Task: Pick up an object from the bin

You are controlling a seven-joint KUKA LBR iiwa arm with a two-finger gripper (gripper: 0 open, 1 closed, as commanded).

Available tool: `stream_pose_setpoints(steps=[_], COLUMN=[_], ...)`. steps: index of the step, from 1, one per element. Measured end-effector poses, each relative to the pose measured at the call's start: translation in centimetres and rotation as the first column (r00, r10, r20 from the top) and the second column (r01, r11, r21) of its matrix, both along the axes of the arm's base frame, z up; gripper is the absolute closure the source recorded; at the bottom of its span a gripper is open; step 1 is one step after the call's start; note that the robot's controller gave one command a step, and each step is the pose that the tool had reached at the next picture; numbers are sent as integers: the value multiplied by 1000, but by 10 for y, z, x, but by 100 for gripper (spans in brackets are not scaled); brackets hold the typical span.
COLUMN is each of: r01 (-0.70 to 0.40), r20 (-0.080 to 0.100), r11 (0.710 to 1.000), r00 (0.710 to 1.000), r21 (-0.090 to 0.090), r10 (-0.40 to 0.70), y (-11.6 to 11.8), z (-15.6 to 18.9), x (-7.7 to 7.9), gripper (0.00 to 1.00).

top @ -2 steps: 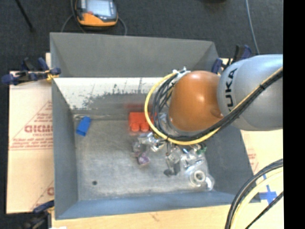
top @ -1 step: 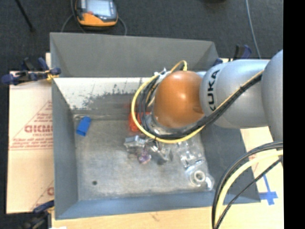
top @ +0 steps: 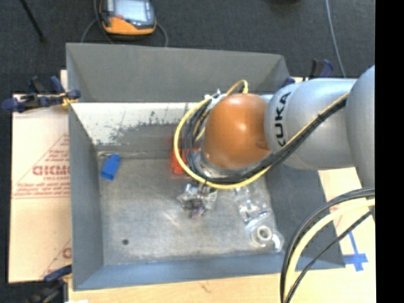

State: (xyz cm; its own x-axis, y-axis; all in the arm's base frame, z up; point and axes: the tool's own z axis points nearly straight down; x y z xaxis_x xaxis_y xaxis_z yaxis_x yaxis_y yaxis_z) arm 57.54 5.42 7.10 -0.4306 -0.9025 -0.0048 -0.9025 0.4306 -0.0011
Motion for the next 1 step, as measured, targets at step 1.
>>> stream_pose_setpoints(steps=[1], r01=[-60], r20=[8], r11=[998], r00=[998], r21=[-4], r10=[60], y=[-3], z=[132], x=[-7], gripper=[100])
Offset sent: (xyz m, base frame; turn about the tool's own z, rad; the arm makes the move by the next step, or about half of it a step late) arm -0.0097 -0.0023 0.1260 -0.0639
